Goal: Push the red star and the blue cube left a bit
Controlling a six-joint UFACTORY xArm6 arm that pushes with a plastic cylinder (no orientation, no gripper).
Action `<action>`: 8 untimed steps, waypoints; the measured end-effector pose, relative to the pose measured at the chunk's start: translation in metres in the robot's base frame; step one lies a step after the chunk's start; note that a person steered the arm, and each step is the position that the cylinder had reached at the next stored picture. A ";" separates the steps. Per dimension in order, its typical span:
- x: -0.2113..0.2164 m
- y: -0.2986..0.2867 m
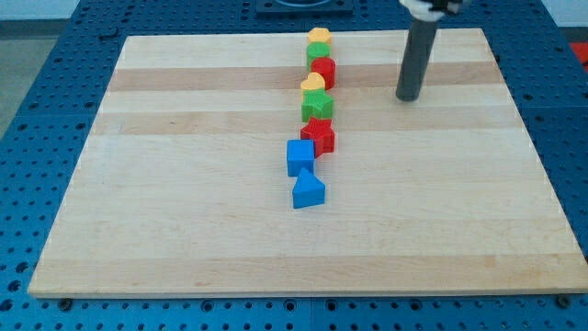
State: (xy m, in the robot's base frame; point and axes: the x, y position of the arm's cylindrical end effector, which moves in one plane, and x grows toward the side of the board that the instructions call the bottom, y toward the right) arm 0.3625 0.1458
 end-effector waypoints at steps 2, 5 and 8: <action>0.055 -0.018; 0.073 -0.087; 0.081 -0.121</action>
State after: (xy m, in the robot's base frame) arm 0.4431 0.0253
